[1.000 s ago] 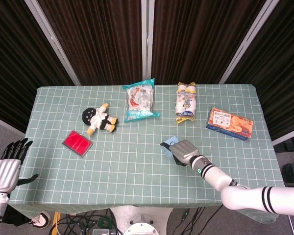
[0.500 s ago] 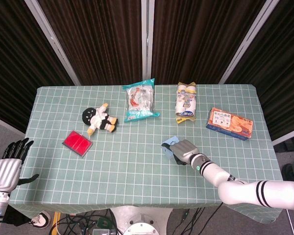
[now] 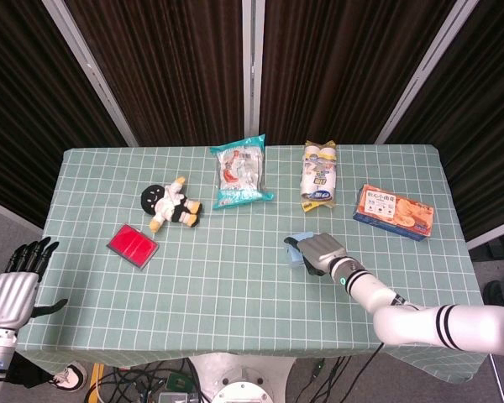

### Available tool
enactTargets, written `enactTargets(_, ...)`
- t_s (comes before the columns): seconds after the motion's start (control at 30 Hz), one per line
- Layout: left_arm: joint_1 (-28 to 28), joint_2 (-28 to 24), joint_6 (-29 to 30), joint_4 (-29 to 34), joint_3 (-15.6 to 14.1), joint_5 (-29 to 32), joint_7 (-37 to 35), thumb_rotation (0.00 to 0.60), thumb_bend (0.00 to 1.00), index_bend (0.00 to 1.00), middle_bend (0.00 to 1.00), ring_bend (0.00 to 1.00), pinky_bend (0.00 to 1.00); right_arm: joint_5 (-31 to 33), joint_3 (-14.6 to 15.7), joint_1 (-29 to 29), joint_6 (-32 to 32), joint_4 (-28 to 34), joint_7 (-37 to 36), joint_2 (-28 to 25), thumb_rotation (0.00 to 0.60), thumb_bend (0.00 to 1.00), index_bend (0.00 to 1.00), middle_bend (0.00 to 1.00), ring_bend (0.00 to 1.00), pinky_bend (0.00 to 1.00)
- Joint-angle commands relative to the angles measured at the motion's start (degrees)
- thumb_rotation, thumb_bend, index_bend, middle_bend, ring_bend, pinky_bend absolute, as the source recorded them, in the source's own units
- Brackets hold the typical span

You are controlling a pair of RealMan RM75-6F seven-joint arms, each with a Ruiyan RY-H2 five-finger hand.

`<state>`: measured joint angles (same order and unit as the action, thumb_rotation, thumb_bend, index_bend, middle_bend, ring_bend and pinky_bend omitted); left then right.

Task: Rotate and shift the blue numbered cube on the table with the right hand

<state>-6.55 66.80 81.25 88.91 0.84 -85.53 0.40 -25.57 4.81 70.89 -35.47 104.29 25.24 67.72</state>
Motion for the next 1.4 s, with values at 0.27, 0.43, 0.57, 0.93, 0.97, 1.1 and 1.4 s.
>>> enactTargets(0.27,-0.1,0.2,-0.4,-0.3,-0.1,0.1,-0.3,0.6,0.0,0.04,0.0,0.0,0.0,-0.1,0.8,0.2,-0.7,-1.5,-2.0,0.8,0.6,1.0,0.07,1.0,0.91,0.86)
enactTargets(0.43,-0.1,0.2,-0.1,-0.3,-0.1,-0.1,-0.2,0.6,0.0,0.04,0.0,0.0,0.0,-1.3,0.5,-0.4,-1.3,-1.0,-3.3,0.3,0.6,1.0,0.07,1.0,0.91,0.86)
enactTargets(0.57,-0.1,0.1,0.0,-0.1,-0.2,-0.3,0.0,0.6,0.0,0.04,0.0,0.0,0.0,-2.1,0.7,-0.7,-1.5,-0.8,-3.9,-0.3,0.6,1.0,0.07,1.0,0.91,0.86)
enactTargets(0.93,-0.2,0.1,-0.1,0.1,-0.2,-0.3,0.2,0.6,0.0,0.04,0.0,0.0,0.0,-2.0,1.5,-0.5,-1.0,-1.5,-4.6,-0.4,0.6,1.0,0.07,1.0,0.91,0.86)
enactTargets(0.97,-0.2,0.1,-0.1,0.1,-0.1,-0.3,0.2,0.6,0.0,0.04,0.0,0.0,0.0,-2.1,1.4,-0.5,-1.1,-1.6,-4.8,-0.4,0.6,1.0,0.07,1.0,0.91,0.86)
enactTargets(1.1,-0.2,-0.1,0.1,0.3,-0.2,-0.3,0.3,0.6,0.0,0.04,0.0,0.0,0.0,-3.2,0.5,-1.0,-1.6,-1.2,-5.7,-0.5,0.6,1.0,0.07,1.0,0.91,0.86)
enactTargets(1.4,0.0,-0.2,0.6,0.4,0.0,-0.4,0.4,0.6,0.0,0.04,0.0,0.0,0.0,-8.7,-2.2,-4.6,-9.8,2.1,-8.0,-2.7,0.6,1.0,0.07,1.0,0.91,0.86)
